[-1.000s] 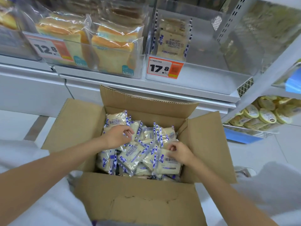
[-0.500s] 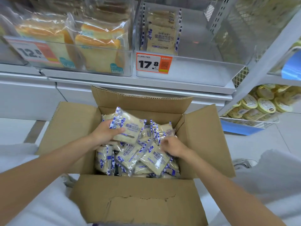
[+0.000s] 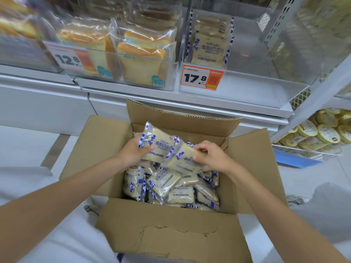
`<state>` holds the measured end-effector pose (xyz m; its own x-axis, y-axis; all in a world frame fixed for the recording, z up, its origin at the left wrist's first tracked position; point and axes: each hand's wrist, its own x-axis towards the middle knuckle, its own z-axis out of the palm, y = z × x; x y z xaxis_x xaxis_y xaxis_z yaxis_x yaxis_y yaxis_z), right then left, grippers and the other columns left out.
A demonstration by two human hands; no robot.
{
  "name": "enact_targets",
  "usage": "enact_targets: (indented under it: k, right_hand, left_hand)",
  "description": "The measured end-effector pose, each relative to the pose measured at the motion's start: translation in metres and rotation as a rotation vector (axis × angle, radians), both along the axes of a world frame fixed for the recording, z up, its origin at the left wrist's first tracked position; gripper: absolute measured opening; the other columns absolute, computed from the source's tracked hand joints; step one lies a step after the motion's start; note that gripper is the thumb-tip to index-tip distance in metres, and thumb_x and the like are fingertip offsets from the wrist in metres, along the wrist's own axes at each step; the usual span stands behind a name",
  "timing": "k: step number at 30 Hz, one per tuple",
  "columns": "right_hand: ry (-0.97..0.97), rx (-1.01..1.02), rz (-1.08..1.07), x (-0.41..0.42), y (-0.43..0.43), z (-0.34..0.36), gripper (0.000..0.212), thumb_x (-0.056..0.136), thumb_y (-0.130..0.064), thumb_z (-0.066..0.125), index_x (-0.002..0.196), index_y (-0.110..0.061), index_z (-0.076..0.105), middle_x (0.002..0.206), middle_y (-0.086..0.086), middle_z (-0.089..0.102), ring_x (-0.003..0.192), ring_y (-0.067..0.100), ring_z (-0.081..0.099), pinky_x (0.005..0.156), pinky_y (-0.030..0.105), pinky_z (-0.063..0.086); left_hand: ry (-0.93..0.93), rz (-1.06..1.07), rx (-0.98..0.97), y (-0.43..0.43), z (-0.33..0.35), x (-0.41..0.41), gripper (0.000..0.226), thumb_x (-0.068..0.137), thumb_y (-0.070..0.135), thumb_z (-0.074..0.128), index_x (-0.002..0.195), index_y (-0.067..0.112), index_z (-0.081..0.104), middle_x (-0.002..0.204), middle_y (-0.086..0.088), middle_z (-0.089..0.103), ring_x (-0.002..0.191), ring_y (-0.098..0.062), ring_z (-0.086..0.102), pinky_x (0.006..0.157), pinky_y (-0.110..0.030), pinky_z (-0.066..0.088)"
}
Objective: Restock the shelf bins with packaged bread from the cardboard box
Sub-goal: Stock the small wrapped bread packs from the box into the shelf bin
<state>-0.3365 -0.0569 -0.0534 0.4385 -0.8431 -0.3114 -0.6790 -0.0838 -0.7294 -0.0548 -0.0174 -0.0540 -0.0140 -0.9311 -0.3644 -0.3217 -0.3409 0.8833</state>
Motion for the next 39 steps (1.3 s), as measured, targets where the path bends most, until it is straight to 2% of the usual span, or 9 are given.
enact_targets:
  k: [4, 7, 12, 15, 18, 23, 29, 33, 39]
  right_hand:
    - [-0.081, -0.066, -0.007, 0.024, -0.017, 0.036, 0.016, 0.087, -0.021, 0.069, 0.101, -0.023, 0.061, 0.115, 0.001, 0.056, 0.107, 0.015, 0.055, 0.095, 0.029, 0.043]
    - [-0.050, -0.168, 0.018, 0.038, -0.022, 0.063, 0.024, 0.089, -0.022, 0.067, 0.109, -0.023, 0.053, 0.123, 0.002, 0.050, 0.113, 0.014, 0.049, 0.097, 0.030, 0.039]
    - [0.146, -0.375, 0.103, 0.048, -0.021, 0.129, 0.095, 0.077, -0.045, 0.074, 0.153, -0.033, 0.017, 0.151, -0.003, 0.033, 0.139, 0.018, 0.026, 0.113, 0.037, 0.024]
    - [0.282, -0.641, 0.072, 0.047, -0.030, 0.178, 0.083, 0.075, -0.050, 0.075, 0.145, -0.027, 0.037, 0.135, 0.002, 0.043, 0.130, 0.024, 0.029, 0.110, 0.036, 0.023]
    - [0.182, -0.822, 0.015, 0.043, -0.044, 0.223, 0.060, 0.072, -0.039, 0.079, 0.120, -0.016, 0.052, 0.117, 0.004, 0.048, 0.115, 0.024, 0.038, 0.096, 0.031, 0.029]
    - [0.241, -0.994, 0.005, 0.023, -0.077, 0.273, 0.042, 0.077, -0.026, 0.074, 0.106, -0.012, 0.047, 0.091, 0.000, 0.059, 0.087, 0.029, 0.056, 0.075, 0.037, 0.035]
    - [0.630, -0.851, 0.014, -0.009, -0.151, 0.250, 0.050, 0.085, -0.034, 0.064, 0.128, -0.018, 0.044, 0.119, 0.007, 0.061, 0.112, 0.031, 0.056, 0.089, 0.041, 0.036]
    - [0.804, -0.589, 0.097, 0.002, -0.196, 0.201, 0.086, 0.081, -0.044, 0.070, 0.150, -0.021, 0.024, 0.145, 0.012, 0.045, 0.130, 0.031, 0.044, 0.104, 0.044, 0.034]
    - [0.764, -0.845, 0.142, 0.020, -0.244, 0.166, 0.092, 0.076, -0.042, 0.069, 0.152, -0.026, 0.020, 0.152, 0.008, 0.031, 0.138, 0.032, 0.033, 0.113, 0.042, 0.028]
  left_hand:
    - [-0.075, -0.134, -0.078, -0.003, 0.034, -0.026, 0.060, 0.090, 0.062, 0.049, 0.135, 0.022, 0.048, 0.131, 0.013, 0.056, 0.122, -0.009, 0.053, 0.102, -0.031, 0.042]
    - [-0.106, -0.142, -0.137, -0.006, 0.061, -0.034, 0.049, 0.082, 0.050, 0.069, 0.121, 0.031, 0.045, 0.112, 0.022, 0.055, 0.103, 0.000, 0.057, 0.079, -0.018, 0.045]
    - [-0.136, -0.081, -0.337, -0.017, 0.110, -0.024, 0.035, 0.086, 0.026, 0.073, 0.114, 0.024, 0.053, 0.089, 0.019, 0.059, 0.071, 0.006, 0.057, 0.056, -0.009, 0.042]
    - [-0.180, -0.118, -0.424, -0.034, 0.149, -0.023, 0.029, 0.088, 0.027, 0.070, 0.108, 0.023, 0.050, 0.085, 0.018, 0.055, 0.067, 0.005, 0.052, 0.058, -0.013, 0.038]
    - [-0.186, -0.165, -0.514, -0.059, 0.196, -0.025, 0.055, 0.084, 0.038, 0.072, 0.128, 0.014, 0.050, 0.110, 0.010, 0.062, 0.096, -0.004, 0.059, 0.080, -0.023, 0.047]
    - [-0.380, -0.259, -0.686, -0.104, 0.239, -0.038, 0.080, 0.070, 0.053, 0.079, 0.137, 0.026, 0.044, 0.130, 0.009, 0.057, 0.117, -0.012, 0.054, 0.102, -0.038, 0.045]
    - [-0.816, -0.179, -0.794, -0.167, 0.211, -0.030, 0.064, 0.089, 0.051, 0.059, 0.144, 0.025, 0.040, 0.147, 0.000, 0.047, 0.135, -0.023, 0.042, 0.110, -0.048, 0.035]
    - [-0.904, -0.256, -0.813, -0.187, 0.180, -0.031, 0.061, 0.091, 0.060, 0.042, 0.147, 0.038, 0.032, 0.149, 0.005, 0.044, 0.136, -0.022, 0.039, 0.110, -0.048, 0.034]
    - [-0.890, -0.207, -0.898, -0.192, 0.165, -0.029, 0.059, 0.089, 0.061, 0.035, 0.145, 0.041, 0.032, 0.145, 0.011, 0.048, 0.131, -0.016, 0.044, 0.103, -0.043, 0.036]
